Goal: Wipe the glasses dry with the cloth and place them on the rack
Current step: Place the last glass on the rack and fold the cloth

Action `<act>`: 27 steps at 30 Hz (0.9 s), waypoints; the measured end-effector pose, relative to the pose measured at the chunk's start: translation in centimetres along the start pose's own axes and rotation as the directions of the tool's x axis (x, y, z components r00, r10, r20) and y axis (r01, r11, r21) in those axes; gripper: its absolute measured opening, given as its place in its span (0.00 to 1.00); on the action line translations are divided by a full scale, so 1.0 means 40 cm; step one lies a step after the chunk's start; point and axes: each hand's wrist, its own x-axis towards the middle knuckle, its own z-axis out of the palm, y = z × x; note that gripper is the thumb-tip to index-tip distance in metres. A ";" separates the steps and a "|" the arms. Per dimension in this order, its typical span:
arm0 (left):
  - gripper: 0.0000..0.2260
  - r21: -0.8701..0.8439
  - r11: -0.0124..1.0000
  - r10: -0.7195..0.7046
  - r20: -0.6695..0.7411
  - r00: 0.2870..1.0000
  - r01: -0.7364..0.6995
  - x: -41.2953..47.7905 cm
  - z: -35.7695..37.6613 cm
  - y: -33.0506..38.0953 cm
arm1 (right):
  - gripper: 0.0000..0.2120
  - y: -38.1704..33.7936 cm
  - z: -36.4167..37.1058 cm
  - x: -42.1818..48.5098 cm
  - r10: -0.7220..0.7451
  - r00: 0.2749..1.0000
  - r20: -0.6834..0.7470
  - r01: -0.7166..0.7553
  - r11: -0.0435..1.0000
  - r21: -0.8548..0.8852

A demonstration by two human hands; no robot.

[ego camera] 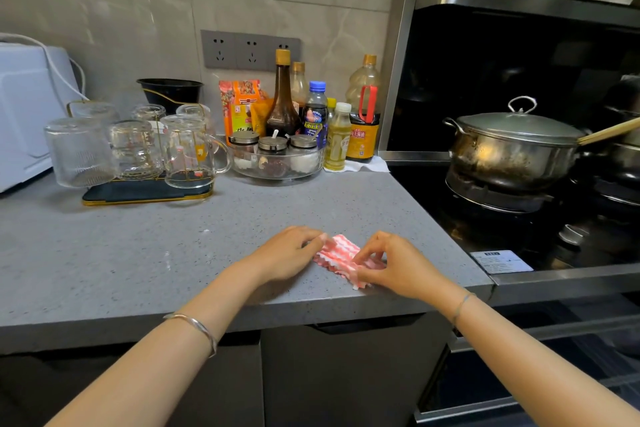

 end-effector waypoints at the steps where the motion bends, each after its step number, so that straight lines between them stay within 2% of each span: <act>1: 0.16 0.012 1.000 0.003 0.015 1.000 -0.003 -0.001 -0.002 0.000 | 0.05 0.000 0.001 0.001 0.015 1.000 -0.013 -0.014 1.000 0.018; 3: 0.14 0.014 1.000 0.010 0.037 0.999 -0.010 -0.007 -0.012 0.006 | 0.01 0.001 -0.006 0.002 0.079 0.997 0.000 -0.078 0.984 0.160; 5: 0.13 -0.015 1.000 0.018 0.064 0.998 -0.017 -0.017 -0.025 0.012 | 0.03 0.004 -0.017 0.000 0.126 0.991 0.048 -0.134 0.950 0.281; 7: 0.14 -0.031 0.999 0.028 0.105 0.994 -0.025 -0.031 -0.037 0.019 | 0.04 0.011 -0.028 -0.006 0.095 0.992 0.089 -0.117 0.948 0.295; 9: 0.15 -0.010 1.000 0.022 0.134 0.991 -0.021 -0.044 -0.045 0.025 | 0.02 0.006 -0.035 -0.018 0.009 0.985 0.172 -0.051 0.970 0.239; 11: 0.16 0.019 1.000 -0.018 0.120 0.993 0.016 -0.044 -0.051 0.030 | 0.05 0.004 -0.035 -0.017 -0.019 0.979 0.201 -0.022 0.980 0.198; 13: 0.18 0.034 0.998 -0.064 0.073 0.995 0.061 -0.029 -0.051 0.040 | 0.06 0.009 -0.035 -0.004 0.057 0.994 0.088 -0.072 0.981 0.181; 15: 0.18 -0.006 0.994 -0.106 0.057 0.993 0.107 -0.011 -0.042 0.054 | 0.06 0.021 -0.030 0.017 0.170 0.985 0.010 -0.170 0.982 0.087; 17: 0.20 -0.061 0.989 -0.128 0.089 0.988 0.134 0.009 -0.026 0.068 | 0.09 0.026 -0.028 0.031 0.244 0.967 0.072 -0.240 0.969 -0.053; 19: 0.22 -0.095 0.985 -0.130 0.121 0.984 0.142 0.023 -0.015 0.080 | 0.06 0.017 -0.035 0.040 0.257 0.953 0.158 -0.249 0.966 -0.066; 21: 0.22 -0.135 0.978 -0.141 0.123 0.982 0.157 0.033 -0.011 0.082 | 0.07 0.008 -0.046 0.047 0.230 0.962 0.144 -0.237 0.971 0.038; 22: 0.21 -0.144 0.976 -0.146 0.106 0.983 0.161 0.037 -0.013 0.077 | 0.09 0.006 -0.050 0.049 0.221 0.970 0.104 -0.235 0.961 0.149; 23: 0.18 -0.162 0.975 -0.141 0.085 0.986 0.153 0.039 -0.017 0.073 | 0.10 0.005 -0.056 0.049 0.221 0.973 0.069 -0.232 0.925 0.301; 25: 0.15 -0.292 0.949 -0.097 0.079 0.992 0.116 0.037 -0.026 0.066 | 0.08 -0.002 -0.068 0.047 0.232 0.971 0.056 -0.220 0.779 0.587; 27: 0.14 -0.459 0.881 -0.086 0.077 0.993 0.112 0.027 -0.041 0.071 | 0.04 -0.010 -0.079 0.041 0.231 0.968 0.096 -0.234 0.705 0.669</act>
